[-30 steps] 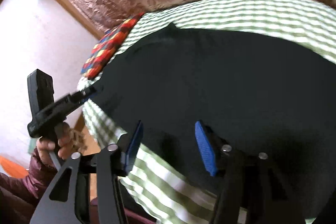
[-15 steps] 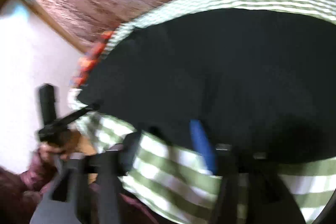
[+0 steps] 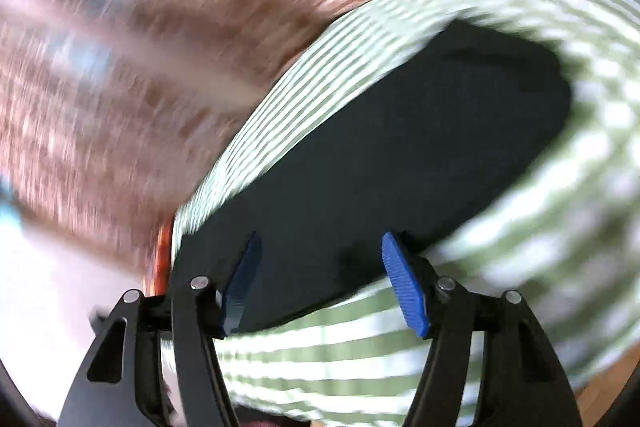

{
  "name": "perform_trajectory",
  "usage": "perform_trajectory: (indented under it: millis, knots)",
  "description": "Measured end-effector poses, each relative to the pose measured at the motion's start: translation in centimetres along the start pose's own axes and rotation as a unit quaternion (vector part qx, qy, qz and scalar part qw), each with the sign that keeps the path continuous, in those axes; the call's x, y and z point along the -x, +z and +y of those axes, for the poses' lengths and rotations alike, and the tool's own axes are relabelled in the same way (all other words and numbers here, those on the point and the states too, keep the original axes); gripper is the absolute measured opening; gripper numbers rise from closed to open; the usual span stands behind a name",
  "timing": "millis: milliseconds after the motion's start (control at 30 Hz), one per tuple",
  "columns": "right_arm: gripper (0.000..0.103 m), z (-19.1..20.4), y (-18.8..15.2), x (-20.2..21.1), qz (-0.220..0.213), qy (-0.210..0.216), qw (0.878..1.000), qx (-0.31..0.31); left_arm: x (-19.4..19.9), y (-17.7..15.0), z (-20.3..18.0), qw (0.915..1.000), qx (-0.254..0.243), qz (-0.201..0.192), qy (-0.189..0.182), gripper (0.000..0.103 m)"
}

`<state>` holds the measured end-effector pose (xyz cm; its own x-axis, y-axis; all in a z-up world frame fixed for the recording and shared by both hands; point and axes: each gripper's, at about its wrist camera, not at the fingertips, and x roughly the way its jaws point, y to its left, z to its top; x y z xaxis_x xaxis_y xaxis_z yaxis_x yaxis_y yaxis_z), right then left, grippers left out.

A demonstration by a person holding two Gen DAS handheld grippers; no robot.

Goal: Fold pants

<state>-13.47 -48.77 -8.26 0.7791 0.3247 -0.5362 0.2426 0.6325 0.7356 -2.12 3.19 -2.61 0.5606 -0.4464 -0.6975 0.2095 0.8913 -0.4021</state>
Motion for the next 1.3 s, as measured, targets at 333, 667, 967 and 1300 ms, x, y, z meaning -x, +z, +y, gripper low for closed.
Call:
perform_trajectory:
  millis: [333, 667, 967, 1300]
  knots:
    - [0.055, -6.4, 2.1, 2.6, -0.071, -0.067, 0.987, -0.124, -3.9, -1.0, -3.7, 0.9973, -0.052, 0.049, 0.020, 0.021]
    - [0.048, -5.7, 4.6, -1.4, -0.066, -0.112, 0.987, -0.093, -5.1, -1.8, -4.5, 0.9936, -0.073, 0.054, 0.067, 0.021]
    - [0.049, -6.4, 5.2, -1.7, -0.055, -0.086, 0.989, -0.106, -5.5, -2.4, -5.6, 0.9903, -0.105, 0.044, 0.079, 0.035]
    - [0.034, -6.0, 5.2, -1.8, -0.059, -0.114, 0.987, -0.095, -5.4, -2.4, -5.4, 0.9903, -0.106, 0.039, 0.080, 0.035]
